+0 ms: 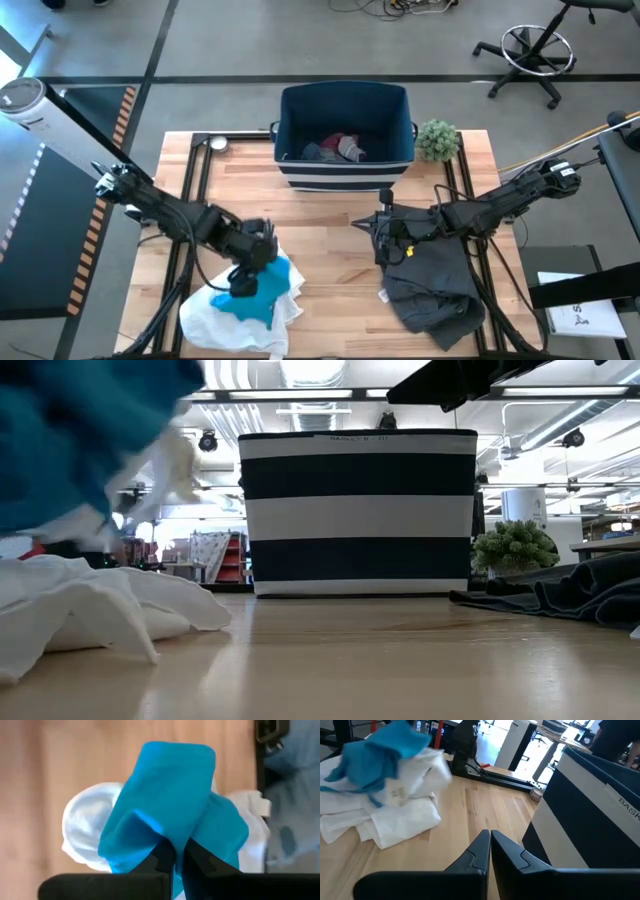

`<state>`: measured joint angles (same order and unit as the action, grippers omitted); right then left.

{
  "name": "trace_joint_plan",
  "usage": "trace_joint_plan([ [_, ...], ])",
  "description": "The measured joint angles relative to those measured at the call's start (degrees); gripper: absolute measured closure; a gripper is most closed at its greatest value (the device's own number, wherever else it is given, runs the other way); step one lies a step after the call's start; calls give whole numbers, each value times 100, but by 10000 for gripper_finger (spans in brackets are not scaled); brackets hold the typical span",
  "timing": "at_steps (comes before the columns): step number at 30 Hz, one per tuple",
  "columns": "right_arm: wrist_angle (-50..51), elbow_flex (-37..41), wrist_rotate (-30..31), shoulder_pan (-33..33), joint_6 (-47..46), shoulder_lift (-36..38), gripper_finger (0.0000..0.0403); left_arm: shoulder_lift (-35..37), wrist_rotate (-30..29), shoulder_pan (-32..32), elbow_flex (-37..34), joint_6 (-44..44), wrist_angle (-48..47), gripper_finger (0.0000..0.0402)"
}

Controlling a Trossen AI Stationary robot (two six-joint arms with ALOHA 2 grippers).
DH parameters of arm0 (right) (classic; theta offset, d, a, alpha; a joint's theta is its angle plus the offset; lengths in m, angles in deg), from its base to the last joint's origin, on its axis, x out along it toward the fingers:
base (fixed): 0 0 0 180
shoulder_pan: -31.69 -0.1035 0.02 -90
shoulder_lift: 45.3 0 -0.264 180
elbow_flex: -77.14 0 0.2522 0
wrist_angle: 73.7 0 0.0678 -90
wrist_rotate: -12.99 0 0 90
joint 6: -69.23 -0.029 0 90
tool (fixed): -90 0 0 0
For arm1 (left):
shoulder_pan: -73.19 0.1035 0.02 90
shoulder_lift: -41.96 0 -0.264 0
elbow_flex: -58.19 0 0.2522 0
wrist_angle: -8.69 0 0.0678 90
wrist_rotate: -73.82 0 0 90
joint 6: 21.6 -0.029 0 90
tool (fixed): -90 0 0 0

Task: Sort clothes
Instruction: Put the blue underwear into the blue bin

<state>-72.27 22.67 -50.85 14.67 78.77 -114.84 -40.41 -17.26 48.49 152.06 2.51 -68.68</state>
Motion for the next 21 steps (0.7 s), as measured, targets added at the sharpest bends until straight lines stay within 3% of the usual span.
trace_joint_plan([
  [11, 0, 31, 0, -37, -61, 0, 403, 2, -1938, 829, 1528, -1591, 421, 400],
  [21, 2, 39, -5, -37, -64, 0, 403, 56, -2456, 1701, 2267, -3154, 1862, 400],
])
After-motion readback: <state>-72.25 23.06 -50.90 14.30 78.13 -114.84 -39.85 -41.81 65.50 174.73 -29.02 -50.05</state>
